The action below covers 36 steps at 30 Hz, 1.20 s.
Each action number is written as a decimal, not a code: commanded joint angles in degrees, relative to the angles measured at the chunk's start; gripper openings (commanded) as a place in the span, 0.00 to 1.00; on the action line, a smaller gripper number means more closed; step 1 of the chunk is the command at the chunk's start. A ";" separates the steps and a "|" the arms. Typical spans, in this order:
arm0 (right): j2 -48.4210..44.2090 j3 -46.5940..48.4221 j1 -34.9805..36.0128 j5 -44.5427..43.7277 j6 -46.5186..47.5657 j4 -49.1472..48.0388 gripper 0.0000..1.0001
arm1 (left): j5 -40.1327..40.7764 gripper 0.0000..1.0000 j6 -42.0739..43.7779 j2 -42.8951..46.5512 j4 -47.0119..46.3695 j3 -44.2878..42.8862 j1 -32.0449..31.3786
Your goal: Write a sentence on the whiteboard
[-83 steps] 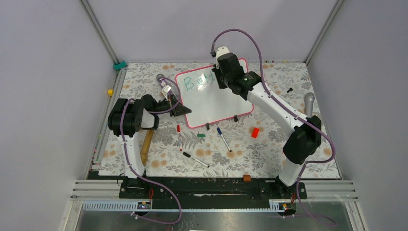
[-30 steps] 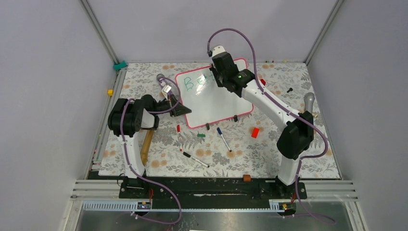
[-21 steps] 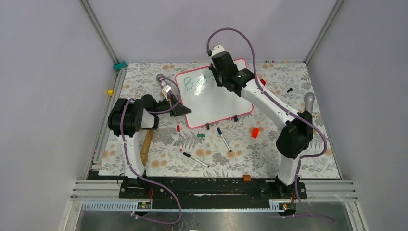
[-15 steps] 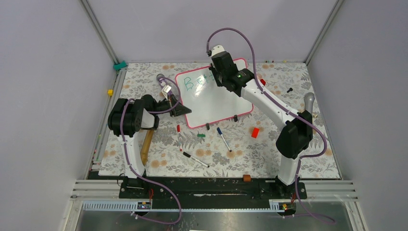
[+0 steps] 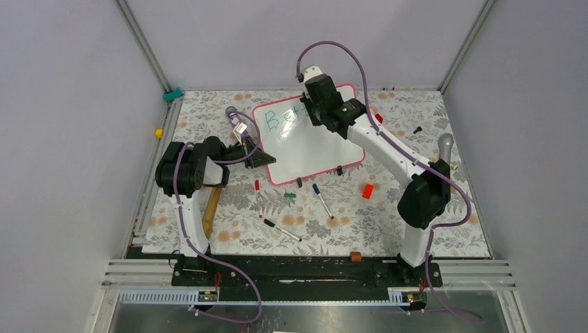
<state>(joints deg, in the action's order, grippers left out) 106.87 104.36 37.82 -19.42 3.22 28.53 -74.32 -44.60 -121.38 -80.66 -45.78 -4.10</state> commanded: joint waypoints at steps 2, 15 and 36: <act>0.52 3.08 0.44 1.01 0.93 2.96 0.00 | -7.82 0.00 5.14 -1.76 -2.90 0.34 -1.30; 2.38 5.77 0.46 -1.20 1.82 6.91 0.00 | -7.85 0.00 5.14 -1.75 -2.91 0.34 -1.34; -4.70 -1.95 0.49 -2.29 -0.06 -2.41 0.00 | -7.85 0.00 5.14 -1.74 -2.92 0.35 -1.29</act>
<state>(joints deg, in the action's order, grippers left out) 106.67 103.79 37.85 -21.78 4.05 30.50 -74.26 -44.84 -121.58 -80.75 -45.78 -4.08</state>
